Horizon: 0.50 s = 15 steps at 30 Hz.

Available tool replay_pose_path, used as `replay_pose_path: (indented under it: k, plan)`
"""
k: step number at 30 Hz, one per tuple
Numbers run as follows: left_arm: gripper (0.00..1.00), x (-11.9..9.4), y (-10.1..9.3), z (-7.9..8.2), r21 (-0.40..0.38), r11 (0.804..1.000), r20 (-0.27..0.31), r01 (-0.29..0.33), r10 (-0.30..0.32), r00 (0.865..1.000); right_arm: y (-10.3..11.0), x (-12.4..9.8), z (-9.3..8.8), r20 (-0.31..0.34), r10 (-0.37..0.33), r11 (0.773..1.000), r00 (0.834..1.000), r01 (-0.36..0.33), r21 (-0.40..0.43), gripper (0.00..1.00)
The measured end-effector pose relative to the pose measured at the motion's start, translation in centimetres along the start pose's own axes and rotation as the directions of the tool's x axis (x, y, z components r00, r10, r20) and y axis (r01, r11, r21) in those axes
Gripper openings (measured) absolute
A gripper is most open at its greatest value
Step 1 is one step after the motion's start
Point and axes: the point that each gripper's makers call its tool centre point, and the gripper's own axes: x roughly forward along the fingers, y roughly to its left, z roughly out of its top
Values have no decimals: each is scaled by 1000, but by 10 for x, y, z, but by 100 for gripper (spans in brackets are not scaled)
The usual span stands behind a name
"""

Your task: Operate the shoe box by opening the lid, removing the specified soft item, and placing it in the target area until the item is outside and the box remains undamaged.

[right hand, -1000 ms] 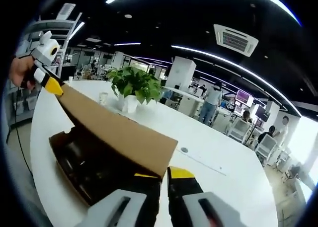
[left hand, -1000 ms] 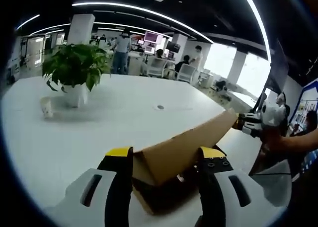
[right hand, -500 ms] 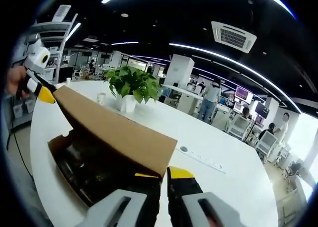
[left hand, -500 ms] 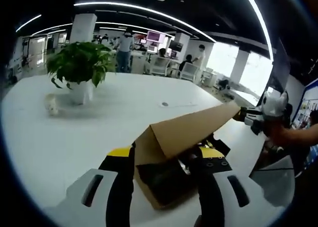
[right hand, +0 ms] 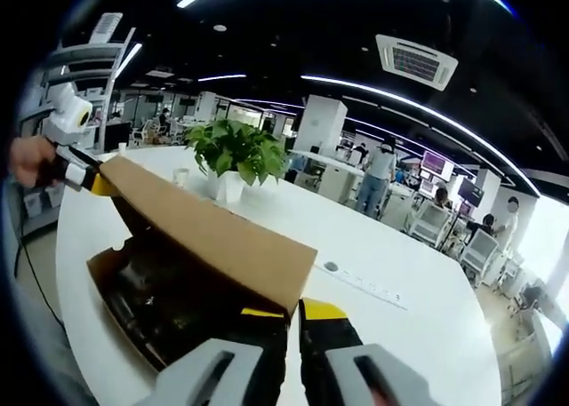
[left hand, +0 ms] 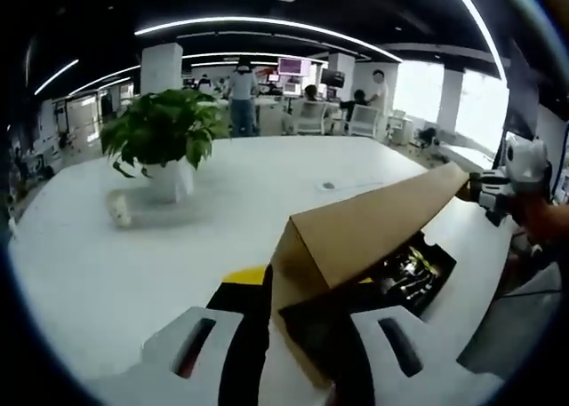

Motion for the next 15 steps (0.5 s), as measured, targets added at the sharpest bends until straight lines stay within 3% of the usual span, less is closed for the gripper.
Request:
replay_pose_path:
  k: [6,15]
  plan:
    - [15,5,11,6,-25,1000,11,1,-1,1000,1,-2,5,6,-5,1000,1000,5,7,0]
    - [12,12,16,12,7,1000,2,-3,2,1000,6,-10,5,-1,-2,999,1000,2,32,0]
